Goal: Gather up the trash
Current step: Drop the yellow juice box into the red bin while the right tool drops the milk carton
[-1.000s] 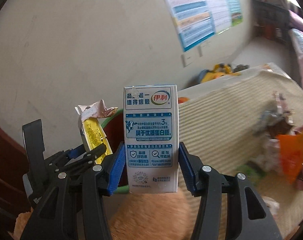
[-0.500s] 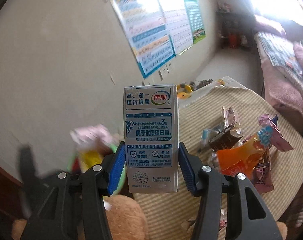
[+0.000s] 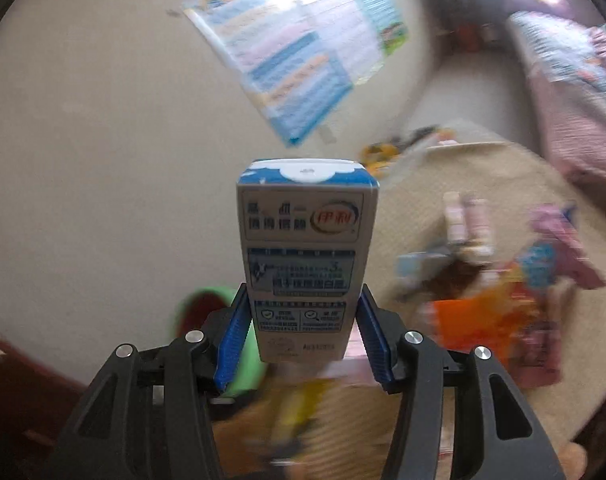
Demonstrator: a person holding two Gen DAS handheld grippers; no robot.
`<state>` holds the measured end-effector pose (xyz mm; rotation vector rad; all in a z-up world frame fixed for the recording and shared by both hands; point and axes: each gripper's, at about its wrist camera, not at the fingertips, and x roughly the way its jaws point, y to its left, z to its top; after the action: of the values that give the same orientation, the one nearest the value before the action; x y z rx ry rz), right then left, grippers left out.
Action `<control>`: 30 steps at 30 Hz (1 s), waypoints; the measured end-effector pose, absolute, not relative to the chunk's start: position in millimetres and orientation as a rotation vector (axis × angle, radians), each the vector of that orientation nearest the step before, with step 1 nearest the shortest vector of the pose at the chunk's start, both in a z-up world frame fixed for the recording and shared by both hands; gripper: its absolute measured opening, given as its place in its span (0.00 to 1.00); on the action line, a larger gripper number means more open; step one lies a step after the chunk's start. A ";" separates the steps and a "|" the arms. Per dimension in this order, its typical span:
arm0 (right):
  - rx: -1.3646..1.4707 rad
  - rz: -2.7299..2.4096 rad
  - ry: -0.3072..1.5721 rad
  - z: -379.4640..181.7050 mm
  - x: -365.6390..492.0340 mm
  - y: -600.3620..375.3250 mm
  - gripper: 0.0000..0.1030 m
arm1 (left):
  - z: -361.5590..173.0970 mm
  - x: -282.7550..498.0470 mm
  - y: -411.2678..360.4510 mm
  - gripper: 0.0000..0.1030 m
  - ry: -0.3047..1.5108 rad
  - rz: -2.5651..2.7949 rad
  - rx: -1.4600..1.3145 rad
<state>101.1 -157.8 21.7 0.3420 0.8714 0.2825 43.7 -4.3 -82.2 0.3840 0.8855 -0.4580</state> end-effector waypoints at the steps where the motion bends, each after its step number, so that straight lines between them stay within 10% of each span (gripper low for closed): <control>1: 0.325 0.249 0.857 20.1 99.9 -162.1 0.48 | -83.8 43.7 -4.0 0.44 0.889 -0.452 0.387; 30: 0.206 0.167 0.830 -8.2 98.8 -159.7 0.48 | -87.8 45.8 27.1 0.42 0.905 -0.378 0.274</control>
<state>98.8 -159.7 -8.2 0.2059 0.8304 0.1672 45.8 27.1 -87.8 0.2745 0.9051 -0.3781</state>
